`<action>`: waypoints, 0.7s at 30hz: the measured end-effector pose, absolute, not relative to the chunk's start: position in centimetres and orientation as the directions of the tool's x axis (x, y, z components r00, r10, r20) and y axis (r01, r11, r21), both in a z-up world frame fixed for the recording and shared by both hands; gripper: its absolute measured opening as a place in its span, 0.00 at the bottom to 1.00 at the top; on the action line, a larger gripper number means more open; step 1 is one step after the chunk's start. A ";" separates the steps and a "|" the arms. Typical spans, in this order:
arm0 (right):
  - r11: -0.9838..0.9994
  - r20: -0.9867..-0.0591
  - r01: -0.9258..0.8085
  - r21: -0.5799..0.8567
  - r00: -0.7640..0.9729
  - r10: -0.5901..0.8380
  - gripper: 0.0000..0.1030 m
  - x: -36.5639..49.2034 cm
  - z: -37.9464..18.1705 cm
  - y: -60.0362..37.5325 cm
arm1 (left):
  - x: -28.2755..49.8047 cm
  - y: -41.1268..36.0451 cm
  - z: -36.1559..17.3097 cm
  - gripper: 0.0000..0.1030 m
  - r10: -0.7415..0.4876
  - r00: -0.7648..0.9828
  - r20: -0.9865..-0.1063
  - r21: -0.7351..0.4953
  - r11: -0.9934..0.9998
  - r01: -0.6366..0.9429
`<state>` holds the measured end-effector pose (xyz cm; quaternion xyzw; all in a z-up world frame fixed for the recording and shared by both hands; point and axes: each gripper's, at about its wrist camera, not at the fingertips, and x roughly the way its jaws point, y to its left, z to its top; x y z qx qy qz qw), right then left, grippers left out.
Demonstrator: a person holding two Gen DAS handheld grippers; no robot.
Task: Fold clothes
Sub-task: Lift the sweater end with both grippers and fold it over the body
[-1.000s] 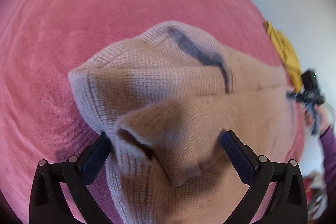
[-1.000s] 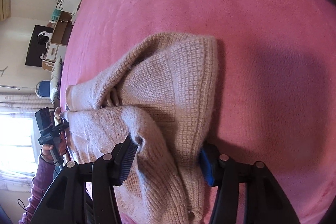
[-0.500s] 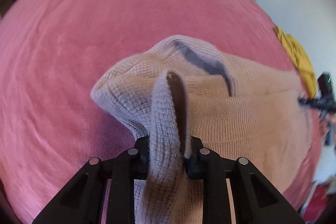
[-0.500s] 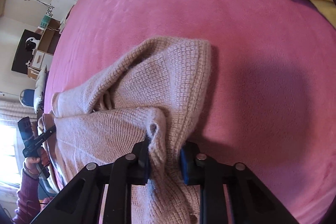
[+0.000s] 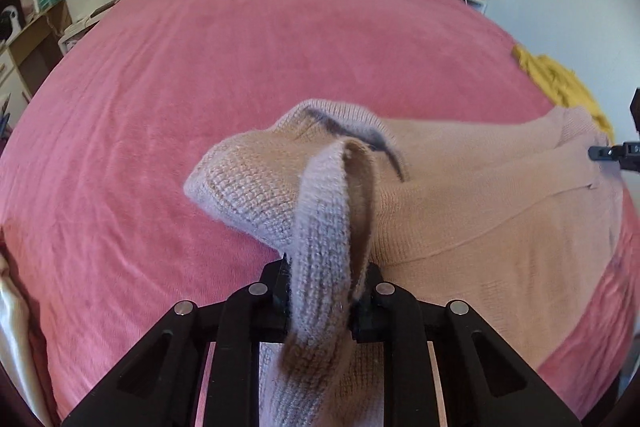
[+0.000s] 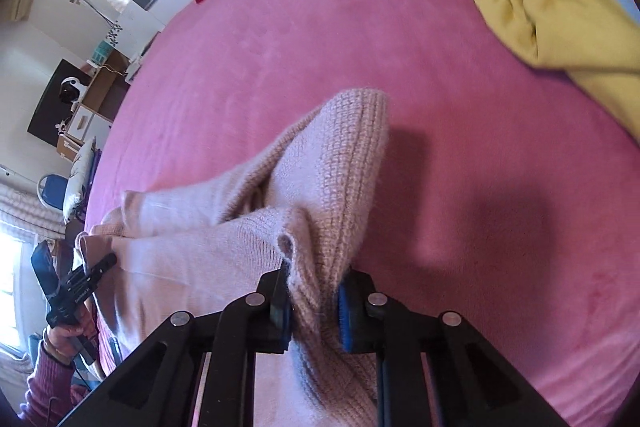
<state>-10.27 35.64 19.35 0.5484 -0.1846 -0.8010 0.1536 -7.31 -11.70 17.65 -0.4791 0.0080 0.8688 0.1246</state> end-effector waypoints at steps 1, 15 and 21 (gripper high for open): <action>-0.884 -0.817 0.051 0.465 -0.360 -0.450 0.15 -10.1 20.1 35.3 | -6.8 -12.1 18.4 0.19 0.221 -0.519 -0.826 -0.117 -0.967 -0.226; -0.888 -0.773 0.186 0.421 -0.439 -0.458 0.15 -8.3 30.7 29.1 | 0.3 -12.8 25.2 0.19 0.261 -0.599 -0.757 -0.175 -0.964 -0.198; -0.871 -0.749 0.278 0.406 -0.444 -0.491 0.15 -7.9 34.9 24.2 | 5.3 -17.3 28.7 0.19 0.223 -0.649 -0.727 -0.177 -0.975 -0.136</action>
